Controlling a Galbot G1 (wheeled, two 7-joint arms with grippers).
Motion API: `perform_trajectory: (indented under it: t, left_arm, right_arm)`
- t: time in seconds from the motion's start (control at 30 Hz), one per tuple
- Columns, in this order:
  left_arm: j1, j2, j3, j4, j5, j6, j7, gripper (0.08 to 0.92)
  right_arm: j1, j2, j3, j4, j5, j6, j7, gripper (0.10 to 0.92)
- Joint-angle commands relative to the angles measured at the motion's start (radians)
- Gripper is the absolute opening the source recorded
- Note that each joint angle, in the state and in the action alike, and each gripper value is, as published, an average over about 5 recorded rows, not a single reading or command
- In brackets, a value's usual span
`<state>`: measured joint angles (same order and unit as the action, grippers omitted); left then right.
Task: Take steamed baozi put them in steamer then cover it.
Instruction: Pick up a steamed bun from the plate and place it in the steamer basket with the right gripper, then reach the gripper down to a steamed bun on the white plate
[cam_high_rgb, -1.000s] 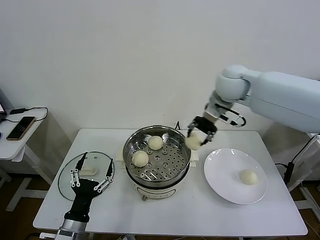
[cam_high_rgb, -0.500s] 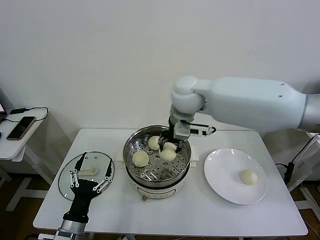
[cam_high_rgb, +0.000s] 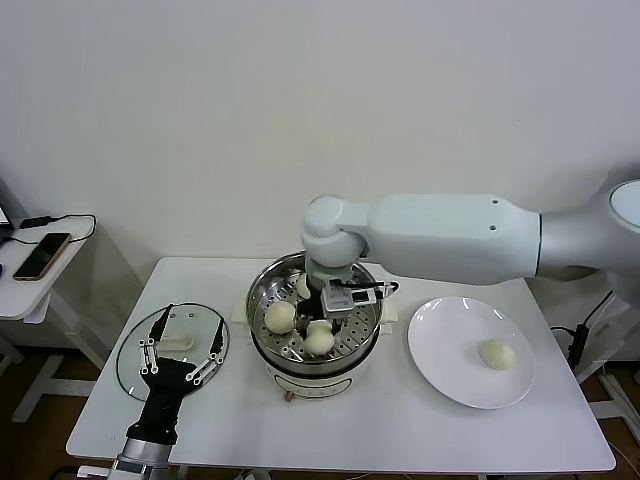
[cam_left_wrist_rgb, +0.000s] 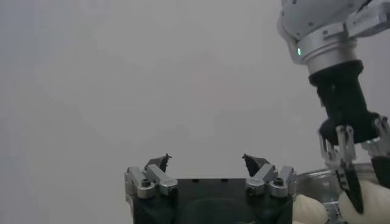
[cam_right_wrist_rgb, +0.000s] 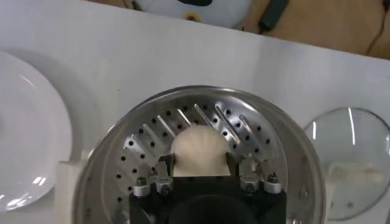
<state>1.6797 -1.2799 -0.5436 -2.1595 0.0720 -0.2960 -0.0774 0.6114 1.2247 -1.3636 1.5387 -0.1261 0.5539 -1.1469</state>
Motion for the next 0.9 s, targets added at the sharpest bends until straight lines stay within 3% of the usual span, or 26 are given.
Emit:
perform_trajectory:
  t: [0.03, 0.2, 0.43, 0.53, 0.67, 0.9]
  left_arm:
    - [-0.003, 0.001, -0.002, 0.008, -0.001, -0.004, -0.001, 0.823]
    - [-0.005, 0.000, -0.003, 0.008, -0.003, -0.003, -0.001, 0.823]
    - [-0.005, -0.003, -0.003, 0.009, -0.003, -0.003, -0.001, 0.823]
    - [-0.005, -0.003, -0.004, 0.010, -0.003, -0.003, -0.001, 0.823]
    - [-0.005, -0.004, -0.004, 0.010, -0.003, -0.003, -0.001, 0.823]
    - [-0.008, -0.001, 0.003, 0.009, 0.000, -0.001, 0.000, 0.823]
  right_arm:
    - [-0.034, 0.025, 0.000, -0.006, -0.029, 0.017, -0.016, 0.631]
    - [-0.047, 0.026, -0.002, -0.010, -0.034, 0.015, -0.018, 0.658]
    - [-0.050, 0.006, 0.036, -0.009, -0.054, 0.000, -0.009, 0.801]
    - [-0.038, -0.036, 0.080, -0.015, -0.024, -0.042, -0.019, 0.820]
    - [-0.012, -0.131, 0.185, -0.054, 0.061, -0.160, -0.068, 0.822]
    - [0.051, -0.352, 0.251, -0.245, 0.326, -0.523, -0.137, 0.823]
